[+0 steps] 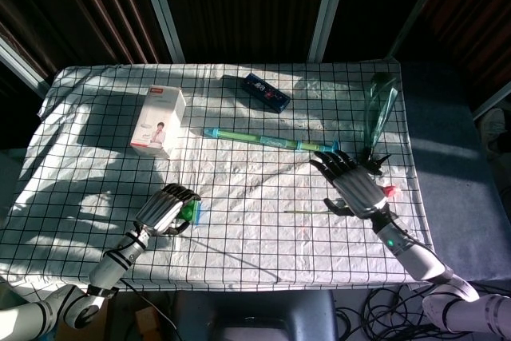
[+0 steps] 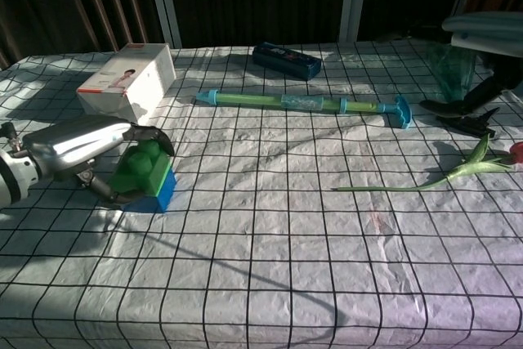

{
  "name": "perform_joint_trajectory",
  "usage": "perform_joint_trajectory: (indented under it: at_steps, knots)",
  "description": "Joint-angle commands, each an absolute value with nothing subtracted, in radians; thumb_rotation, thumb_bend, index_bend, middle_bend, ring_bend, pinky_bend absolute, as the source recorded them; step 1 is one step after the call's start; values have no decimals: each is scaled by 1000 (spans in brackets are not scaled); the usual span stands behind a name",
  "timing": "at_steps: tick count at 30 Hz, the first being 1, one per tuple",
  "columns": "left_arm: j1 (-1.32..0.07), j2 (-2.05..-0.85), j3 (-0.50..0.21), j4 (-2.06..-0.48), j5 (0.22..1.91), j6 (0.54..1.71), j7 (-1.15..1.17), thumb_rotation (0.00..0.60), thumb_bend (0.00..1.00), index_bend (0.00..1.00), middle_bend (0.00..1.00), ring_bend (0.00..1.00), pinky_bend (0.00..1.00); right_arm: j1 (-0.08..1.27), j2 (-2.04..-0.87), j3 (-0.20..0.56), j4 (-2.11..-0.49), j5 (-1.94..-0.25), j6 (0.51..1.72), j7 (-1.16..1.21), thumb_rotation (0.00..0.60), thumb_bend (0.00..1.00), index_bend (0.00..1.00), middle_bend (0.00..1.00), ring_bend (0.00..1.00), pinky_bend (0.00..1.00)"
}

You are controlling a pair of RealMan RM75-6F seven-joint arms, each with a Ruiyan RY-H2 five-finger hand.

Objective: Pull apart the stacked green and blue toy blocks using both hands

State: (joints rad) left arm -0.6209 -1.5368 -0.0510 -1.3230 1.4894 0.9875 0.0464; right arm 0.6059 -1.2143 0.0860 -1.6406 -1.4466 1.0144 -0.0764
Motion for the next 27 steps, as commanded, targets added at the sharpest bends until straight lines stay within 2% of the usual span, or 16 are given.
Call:
perform_joint_trajectory:
  at_steps: [1, 8, 11, 17, 22, 27]
  knots:
    - [-616, -1540, -51, -1327, 1495, 1009, 38, 600, 418, 501, 633, 386, 316, 605, -1214, 84, -1640, -1448, 1014, -78, 600, 346, 0, 0, 0, 0]
    - [-582, -1558, -59, -1310, 1534, 1136, 23, 600, 611, 691, 831, 582, 536, 602, -1214, 84, -1636, -1457, 1023, -65, 600, 347, 0, 0, 0, 0]
    - [-549, -1564, -62, -1303, 1555, 1223, -17, 600, 651, 718, 882, 637, 591, 598, -1221, 83, -1625, -1477, 1040, -42, 600, 346, 0, 0, 0, 0]
    - [-477, -1570, -82, -1338, 1557, 1376, -253, 600, 660, 718, 893, 640, 605, 606, -1256, 83, -1579, -1526, 1056, 114, 600, 346, 0, 0, 0, 0]
    - [-461, -1570, -85, -1381, 1571, 1414, -403, 600, 664, 718, 895, 640, 605, 643, -1302, 96, -1532, -1574, 1056, 344, 600, 346, 0, 0, 0, 0]
    - [-456, -1587, -85, -1445, 1564, 1410, -494, 600, 664, 719, 896, 640, 605, 694, -1370, 144, -1500, -1567, 1049, 476, 600, 332, 0, 0, 0, 0]
